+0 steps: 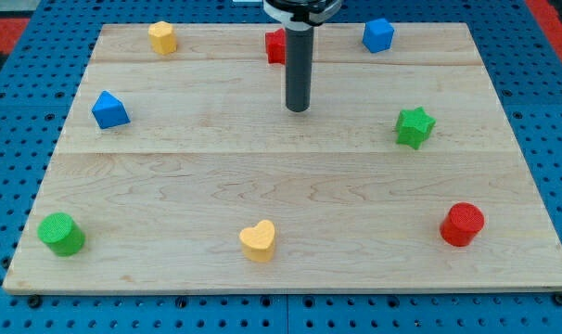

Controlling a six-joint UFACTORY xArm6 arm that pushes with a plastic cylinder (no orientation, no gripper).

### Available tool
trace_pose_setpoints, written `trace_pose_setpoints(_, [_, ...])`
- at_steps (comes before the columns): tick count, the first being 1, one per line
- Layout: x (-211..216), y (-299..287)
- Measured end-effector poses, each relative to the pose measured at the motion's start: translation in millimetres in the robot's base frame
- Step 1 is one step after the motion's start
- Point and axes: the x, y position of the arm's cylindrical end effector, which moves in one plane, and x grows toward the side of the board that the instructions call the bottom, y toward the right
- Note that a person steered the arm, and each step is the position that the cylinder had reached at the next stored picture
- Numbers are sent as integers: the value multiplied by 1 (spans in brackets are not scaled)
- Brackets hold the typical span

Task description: Point your arm at the blue cube

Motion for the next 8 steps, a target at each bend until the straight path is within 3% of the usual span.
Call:
trace_pose_setpoints(2, [0, 50])
trace_pose_setpoints(4, [-16, 135])
trace_pose_setpoints(6, [-161, 200])
trace_pose_setpoints(8, [-158, 106])
